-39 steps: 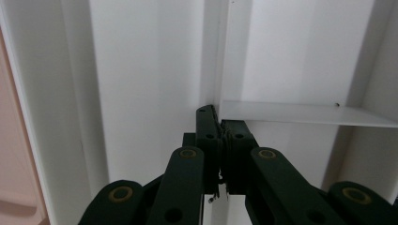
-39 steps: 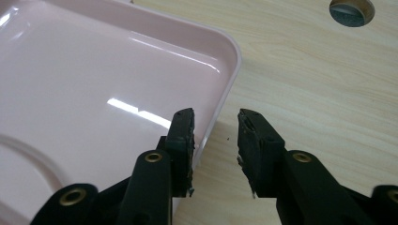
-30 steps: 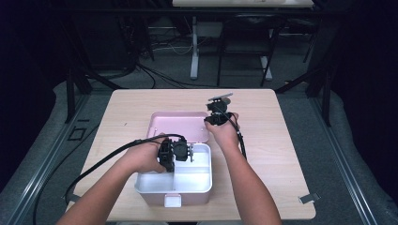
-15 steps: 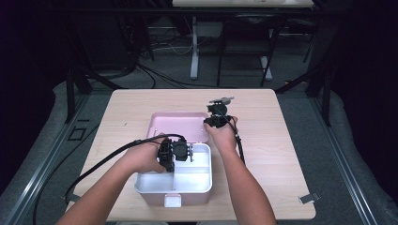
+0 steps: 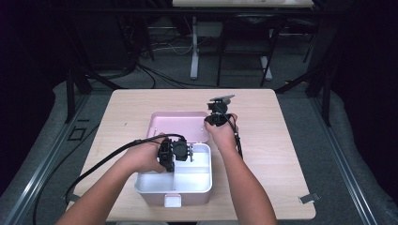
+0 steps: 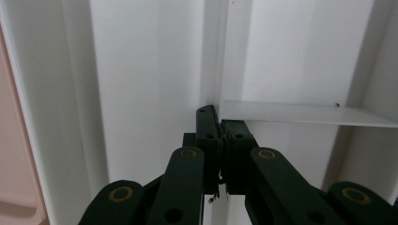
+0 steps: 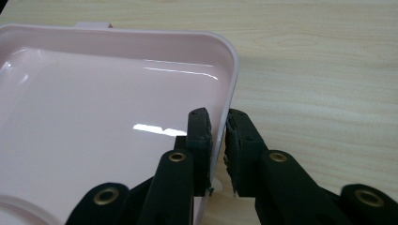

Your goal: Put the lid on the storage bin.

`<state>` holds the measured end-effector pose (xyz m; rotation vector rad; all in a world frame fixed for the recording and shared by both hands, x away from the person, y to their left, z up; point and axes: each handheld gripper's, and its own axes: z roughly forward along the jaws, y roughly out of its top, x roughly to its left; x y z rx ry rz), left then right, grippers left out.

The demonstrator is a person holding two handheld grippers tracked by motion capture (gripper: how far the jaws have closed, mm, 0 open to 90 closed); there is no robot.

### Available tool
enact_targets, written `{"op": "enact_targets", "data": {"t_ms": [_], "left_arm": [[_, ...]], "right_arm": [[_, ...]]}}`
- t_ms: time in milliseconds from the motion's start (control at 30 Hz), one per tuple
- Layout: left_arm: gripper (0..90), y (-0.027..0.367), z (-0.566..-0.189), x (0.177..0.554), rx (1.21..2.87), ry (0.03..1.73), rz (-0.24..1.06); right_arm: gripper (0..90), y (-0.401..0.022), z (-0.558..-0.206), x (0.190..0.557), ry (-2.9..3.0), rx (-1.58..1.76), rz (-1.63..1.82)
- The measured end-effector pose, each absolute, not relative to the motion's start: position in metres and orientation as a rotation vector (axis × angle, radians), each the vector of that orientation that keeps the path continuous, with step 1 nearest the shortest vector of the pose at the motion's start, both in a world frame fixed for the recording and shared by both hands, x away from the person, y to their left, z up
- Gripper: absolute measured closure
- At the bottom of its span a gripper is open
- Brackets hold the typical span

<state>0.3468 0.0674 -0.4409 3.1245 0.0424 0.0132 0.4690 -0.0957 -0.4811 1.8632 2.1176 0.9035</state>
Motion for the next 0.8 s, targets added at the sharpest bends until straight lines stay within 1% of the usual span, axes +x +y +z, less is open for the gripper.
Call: {"op": "enact_targets", "data": {"t_ms": [333,800], "left_arm": [[87.1,0.067,-0.441,0.347,3.126,0.040,0.013],[87.2,0.067,-0.441,0.347,3.127,0.038,0.015]], "right_arm": [[83.0,-0.096,-0.472,0.468,2.126,1.869,0.897],[86.1,-0.102,-0.447,0.462,2.126,1.854,0.955]]}}
